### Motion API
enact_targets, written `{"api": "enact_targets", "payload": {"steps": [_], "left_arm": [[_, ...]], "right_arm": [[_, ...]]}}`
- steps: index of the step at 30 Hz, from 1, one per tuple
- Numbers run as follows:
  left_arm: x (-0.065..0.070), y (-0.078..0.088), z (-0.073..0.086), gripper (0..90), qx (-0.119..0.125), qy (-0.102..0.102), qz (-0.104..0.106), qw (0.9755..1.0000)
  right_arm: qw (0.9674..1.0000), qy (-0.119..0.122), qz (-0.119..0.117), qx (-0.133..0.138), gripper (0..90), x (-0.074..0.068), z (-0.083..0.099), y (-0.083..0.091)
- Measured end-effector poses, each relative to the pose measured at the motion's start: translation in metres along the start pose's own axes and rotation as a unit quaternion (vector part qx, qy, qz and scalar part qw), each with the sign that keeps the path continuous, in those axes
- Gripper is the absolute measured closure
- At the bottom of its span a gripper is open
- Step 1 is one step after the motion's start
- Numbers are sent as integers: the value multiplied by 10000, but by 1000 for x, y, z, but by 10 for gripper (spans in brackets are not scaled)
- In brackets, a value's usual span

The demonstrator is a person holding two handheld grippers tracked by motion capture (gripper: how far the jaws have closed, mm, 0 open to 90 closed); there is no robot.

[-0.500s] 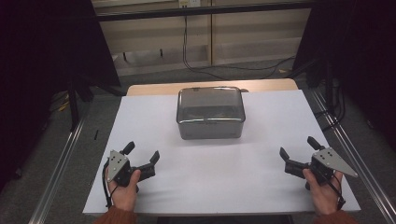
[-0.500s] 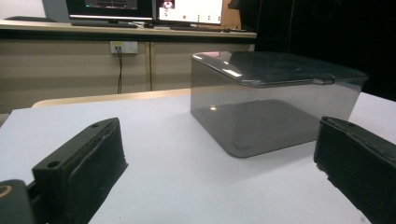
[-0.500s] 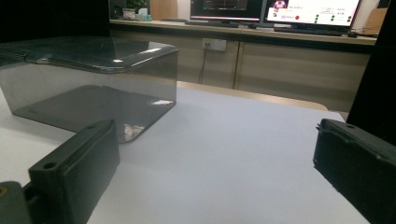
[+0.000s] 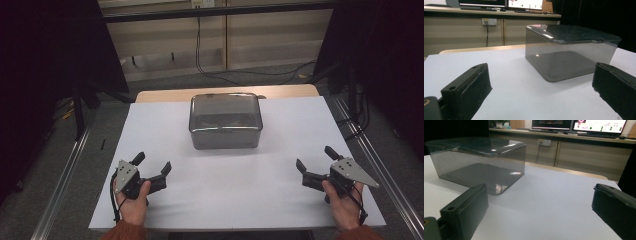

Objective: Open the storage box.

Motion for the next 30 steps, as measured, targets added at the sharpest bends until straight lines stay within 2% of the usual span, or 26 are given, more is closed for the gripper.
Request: {"api": "enact_targets", "payload": {"steps": [8,14,19,22,27,30], "left_arm": [[2,2,-1,17,31,40,58,10000],[1,1,0,17,32,105,44,9999],[1,0,0,17,14,73,-12,10000],[1,0,0,17,7,59,-30,10000],[1,0,1,17,-6,69,-8,10000],[0,-1,2,17,-38,30,-9,10000]], "right_arm": [[9998,120,-126,-13,0,-11,-2,-3],[9993,175,-329,-75,0,-20,-4,-8],[9985,130,-511,-126,0,-27,-6,-13],[9977,106,-659,-139,0,-35,-7,-16],[9953,238,-922,-174,0,-52,-9,-24],[9947,260,-980,-168,0,-59,-12,-28]]}}
Point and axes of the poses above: each handheld gripper's, and its own axes: y roughly backward along the jaws, z roughly out of its underside, x roughly to its right, the point moved 2 cm from there along -y, roughly forward along the jaws, and after that the axes turned 14 degrees about z, right-handed, at the moved point
